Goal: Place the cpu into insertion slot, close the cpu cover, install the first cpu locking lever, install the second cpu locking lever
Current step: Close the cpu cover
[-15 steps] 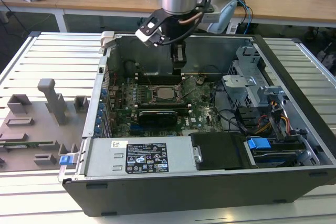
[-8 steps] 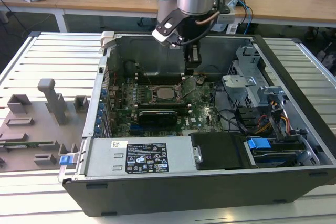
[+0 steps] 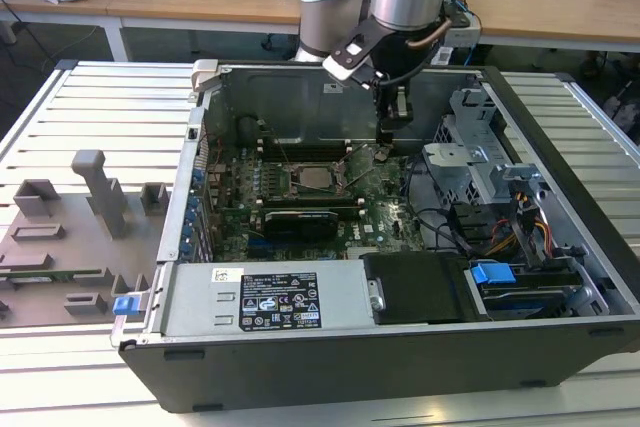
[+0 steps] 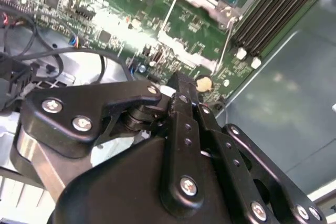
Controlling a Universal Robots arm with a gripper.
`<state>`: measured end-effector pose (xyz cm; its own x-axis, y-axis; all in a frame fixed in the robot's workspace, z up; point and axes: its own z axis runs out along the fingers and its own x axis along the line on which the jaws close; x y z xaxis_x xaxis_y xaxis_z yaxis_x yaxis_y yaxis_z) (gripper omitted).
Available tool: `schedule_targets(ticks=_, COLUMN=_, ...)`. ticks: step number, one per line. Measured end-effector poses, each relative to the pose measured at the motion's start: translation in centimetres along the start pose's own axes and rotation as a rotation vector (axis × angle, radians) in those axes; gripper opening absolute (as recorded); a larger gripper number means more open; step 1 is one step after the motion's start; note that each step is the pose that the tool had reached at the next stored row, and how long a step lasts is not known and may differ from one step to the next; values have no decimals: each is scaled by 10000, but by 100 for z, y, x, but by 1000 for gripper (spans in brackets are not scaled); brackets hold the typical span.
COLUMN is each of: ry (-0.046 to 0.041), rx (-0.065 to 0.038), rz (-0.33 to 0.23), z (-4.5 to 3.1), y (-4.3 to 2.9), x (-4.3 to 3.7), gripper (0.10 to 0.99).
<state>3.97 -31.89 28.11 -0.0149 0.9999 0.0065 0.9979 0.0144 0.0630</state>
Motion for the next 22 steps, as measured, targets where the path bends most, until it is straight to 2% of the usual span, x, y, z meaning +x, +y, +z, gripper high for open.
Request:
schedule_targets(ticks=3, ry=-2, rx=36, rz=1, z=52, y=40, x=2, gripper=106)
schedule_targets(ticks=4, ry=0, rx=159, rz=2, z=74, y=86, x=4, gripper=106)
schedule_targets(ticks=6, ry=5, rx=577, rz=3, z=92, y=188, x=7, gripper=106)
schedule_targets(ticks=7, ry=8, rx=708, rz=-7, z=97, y=207, x=8, gripper=106)
schedule_targets(ticks=8, ry=12, rx=888, rz=-30, z=103, y=219, x=9, gripper=106)
schedule_targets(ticks=9, ry=13, rx=940, rz=-81, z=111, y=219, x=12, gripper=106)
schedule_targets(ticks=12, ry=21, rx=946, rz=-468, z=190, y=213, x=17, gripper=106)
schedule_targets(ticks=15, ry=34, rx=946, rz=-537, z=288, y=198, x=46, gripper=106)
schedule_targets(ticks=16, ry=53, rx=945, rz=-536, z=298, y=175, x=50, gripper=106)
schedule_targets(ticks=18, ry=84, rx=944, rz=-535, z=299, y=75, x=51, gripper=106)
schedule_targets(ticks=22, ry=96, rx=943, rz=-535, z=292, y=-34, x=52, gripper=106)
